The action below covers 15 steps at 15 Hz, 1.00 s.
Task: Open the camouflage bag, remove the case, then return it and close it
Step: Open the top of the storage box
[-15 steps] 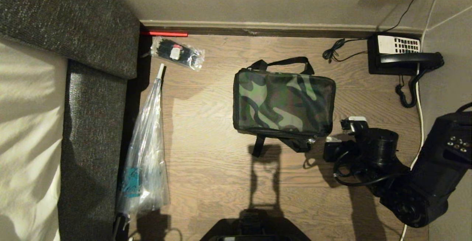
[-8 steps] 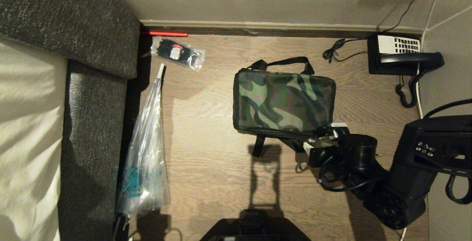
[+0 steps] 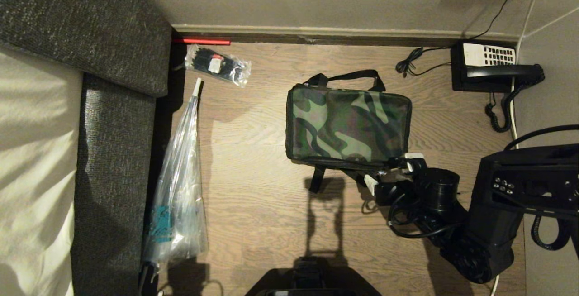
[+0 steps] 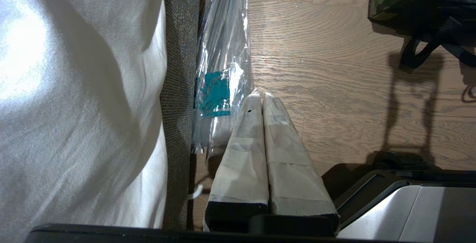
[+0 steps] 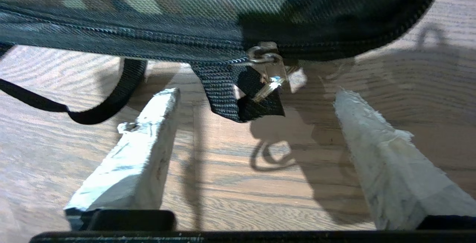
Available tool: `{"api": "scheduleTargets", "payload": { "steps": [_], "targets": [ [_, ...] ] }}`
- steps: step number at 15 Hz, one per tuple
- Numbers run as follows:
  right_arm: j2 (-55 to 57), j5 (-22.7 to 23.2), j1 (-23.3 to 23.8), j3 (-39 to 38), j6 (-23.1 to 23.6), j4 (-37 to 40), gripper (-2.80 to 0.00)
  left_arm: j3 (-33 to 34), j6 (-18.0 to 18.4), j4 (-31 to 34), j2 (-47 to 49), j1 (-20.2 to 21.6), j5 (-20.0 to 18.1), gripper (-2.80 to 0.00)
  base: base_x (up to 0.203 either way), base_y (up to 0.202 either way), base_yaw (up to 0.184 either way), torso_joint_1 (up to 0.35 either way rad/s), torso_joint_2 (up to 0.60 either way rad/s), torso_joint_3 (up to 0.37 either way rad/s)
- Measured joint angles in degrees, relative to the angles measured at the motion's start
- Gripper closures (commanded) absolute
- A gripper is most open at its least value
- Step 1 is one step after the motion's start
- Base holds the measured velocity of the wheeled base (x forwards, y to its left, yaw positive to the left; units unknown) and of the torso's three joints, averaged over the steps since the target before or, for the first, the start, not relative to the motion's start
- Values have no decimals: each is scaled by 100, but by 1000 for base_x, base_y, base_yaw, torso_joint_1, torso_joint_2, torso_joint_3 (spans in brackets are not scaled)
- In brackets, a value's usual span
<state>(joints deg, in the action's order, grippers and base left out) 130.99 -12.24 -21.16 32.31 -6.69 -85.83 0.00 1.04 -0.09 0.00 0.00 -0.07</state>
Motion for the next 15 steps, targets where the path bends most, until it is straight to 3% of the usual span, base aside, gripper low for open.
{"api": "scheduleTargets", "payload": {
  "steps": [9,10,15],
  "targets": [
    [199,-27,206,123,6,-135,-280,0,-1,1,0,0,-2,0,0,0,0,0,0,0],
    [212,-24,218,129,11,-134,0,0,-1,1,0,0,0,0,0,0,0,0,0,0],
    [256,-22,251,173,74,-135,0,0,1,2,0,0,0,0,0,0,0,0,0,0]
  ]
}}
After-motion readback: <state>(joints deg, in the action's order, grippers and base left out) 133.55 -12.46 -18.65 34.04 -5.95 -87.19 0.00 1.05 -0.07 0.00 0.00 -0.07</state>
